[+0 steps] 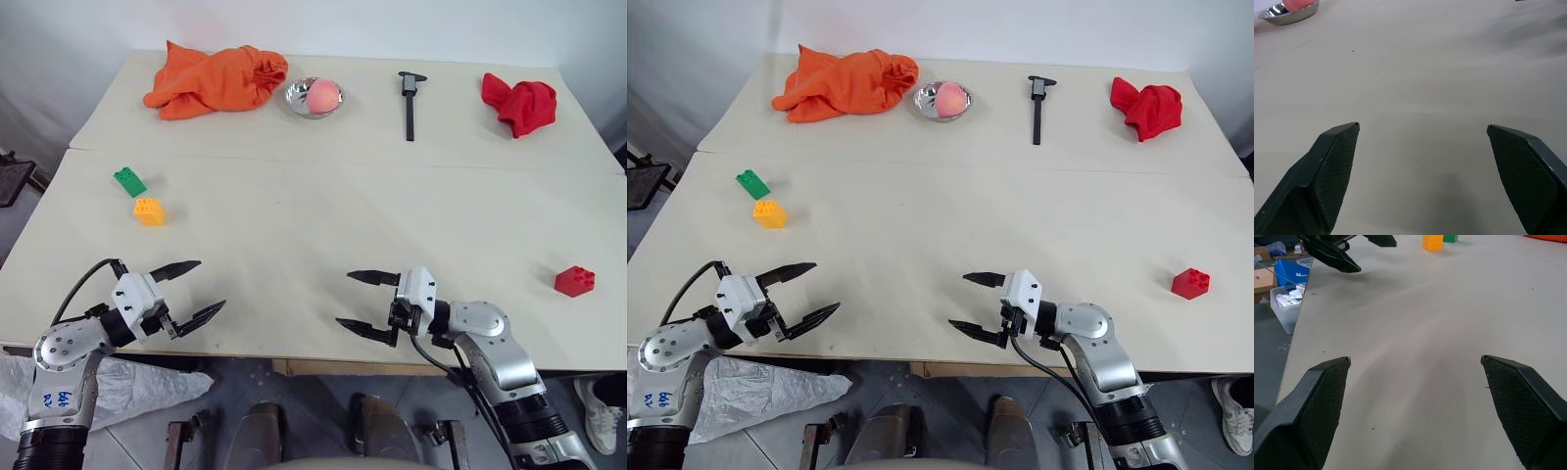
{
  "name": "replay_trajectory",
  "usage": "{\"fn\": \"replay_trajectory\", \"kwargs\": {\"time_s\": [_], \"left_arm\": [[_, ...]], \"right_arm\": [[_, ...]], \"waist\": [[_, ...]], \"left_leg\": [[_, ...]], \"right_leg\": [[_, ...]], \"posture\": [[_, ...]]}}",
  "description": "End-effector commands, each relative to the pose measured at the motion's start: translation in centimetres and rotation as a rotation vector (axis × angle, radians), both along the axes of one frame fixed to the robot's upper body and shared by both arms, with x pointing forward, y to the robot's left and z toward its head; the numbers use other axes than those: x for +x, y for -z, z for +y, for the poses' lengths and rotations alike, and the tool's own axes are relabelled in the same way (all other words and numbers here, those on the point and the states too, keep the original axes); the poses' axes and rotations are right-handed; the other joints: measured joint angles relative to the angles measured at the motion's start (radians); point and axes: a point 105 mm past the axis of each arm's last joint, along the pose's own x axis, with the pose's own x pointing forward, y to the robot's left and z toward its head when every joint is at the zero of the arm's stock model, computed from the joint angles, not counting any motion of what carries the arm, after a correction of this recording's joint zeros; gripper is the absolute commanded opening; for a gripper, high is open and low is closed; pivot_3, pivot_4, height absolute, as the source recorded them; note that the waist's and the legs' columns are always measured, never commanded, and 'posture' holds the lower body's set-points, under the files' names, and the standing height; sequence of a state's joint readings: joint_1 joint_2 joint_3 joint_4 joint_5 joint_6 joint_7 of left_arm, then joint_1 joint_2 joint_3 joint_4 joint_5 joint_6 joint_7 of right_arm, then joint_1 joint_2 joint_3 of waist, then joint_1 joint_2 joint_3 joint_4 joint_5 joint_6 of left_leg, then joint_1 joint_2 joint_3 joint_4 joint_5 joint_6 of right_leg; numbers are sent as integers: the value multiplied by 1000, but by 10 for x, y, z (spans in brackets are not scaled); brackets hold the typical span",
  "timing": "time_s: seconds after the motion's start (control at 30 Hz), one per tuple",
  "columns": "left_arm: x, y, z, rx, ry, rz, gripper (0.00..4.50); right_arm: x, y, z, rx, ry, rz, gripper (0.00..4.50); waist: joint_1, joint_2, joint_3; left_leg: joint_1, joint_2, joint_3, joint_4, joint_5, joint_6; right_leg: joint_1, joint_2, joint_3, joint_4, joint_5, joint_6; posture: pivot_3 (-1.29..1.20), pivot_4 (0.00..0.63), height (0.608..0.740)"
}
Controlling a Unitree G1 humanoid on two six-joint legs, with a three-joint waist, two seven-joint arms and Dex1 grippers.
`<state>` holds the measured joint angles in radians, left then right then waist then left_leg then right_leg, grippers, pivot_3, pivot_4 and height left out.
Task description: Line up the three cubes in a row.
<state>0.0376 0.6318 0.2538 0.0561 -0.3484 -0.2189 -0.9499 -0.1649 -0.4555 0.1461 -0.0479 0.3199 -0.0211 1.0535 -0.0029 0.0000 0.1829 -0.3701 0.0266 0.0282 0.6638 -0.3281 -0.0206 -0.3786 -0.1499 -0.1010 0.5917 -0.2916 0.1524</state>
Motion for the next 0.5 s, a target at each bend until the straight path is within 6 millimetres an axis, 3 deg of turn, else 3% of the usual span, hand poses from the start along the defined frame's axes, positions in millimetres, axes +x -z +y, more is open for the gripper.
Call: {"fn": "replay_trajectory", "kwargs": {"time_s": [0.03,0.2,0.3,0.43,0.5], "left_arm": [[-2,-2,0,-30,-28,-16,4448],[-4,-4,-10,-103,2,25,4448],[-5,-4,-32,-141,105,110,4448],[-3,-12,-56,-180,201,102,4448],[-2,-13,-80,-165,302,93,4448]], "right_arm": [[2,-14,-6,33,27,-52,4500],[6,-26,-22,72,110,-96,4500],[4,-53,-51,171,237,-158,4500],[-9,-65,-84,159,386,-191,4500],[-23,-74,-112,143,531,-221,4500]], "waist": [[0,0,0],[2,0,0],[12,1,0],[27,0,0],[29,1,0]], "left_leg": [[0,0,0,0,0,0],[0,0,0,1,0,0],[-1,0,0,1,0,0],[0,0,0,2,-2,0],[0,1,1,2,-2,0]], "right_leg": [[0,0,0,0,0,0],[0,0,0,0,0,0],[0,0,0,0,0,0],[0,0,0,0,0,-1],[0,1,0,0,0,-1]], "posture": [[0,150,740],[0,150,740],[0,150,740],[0,150,740],[0,150,740]]}}
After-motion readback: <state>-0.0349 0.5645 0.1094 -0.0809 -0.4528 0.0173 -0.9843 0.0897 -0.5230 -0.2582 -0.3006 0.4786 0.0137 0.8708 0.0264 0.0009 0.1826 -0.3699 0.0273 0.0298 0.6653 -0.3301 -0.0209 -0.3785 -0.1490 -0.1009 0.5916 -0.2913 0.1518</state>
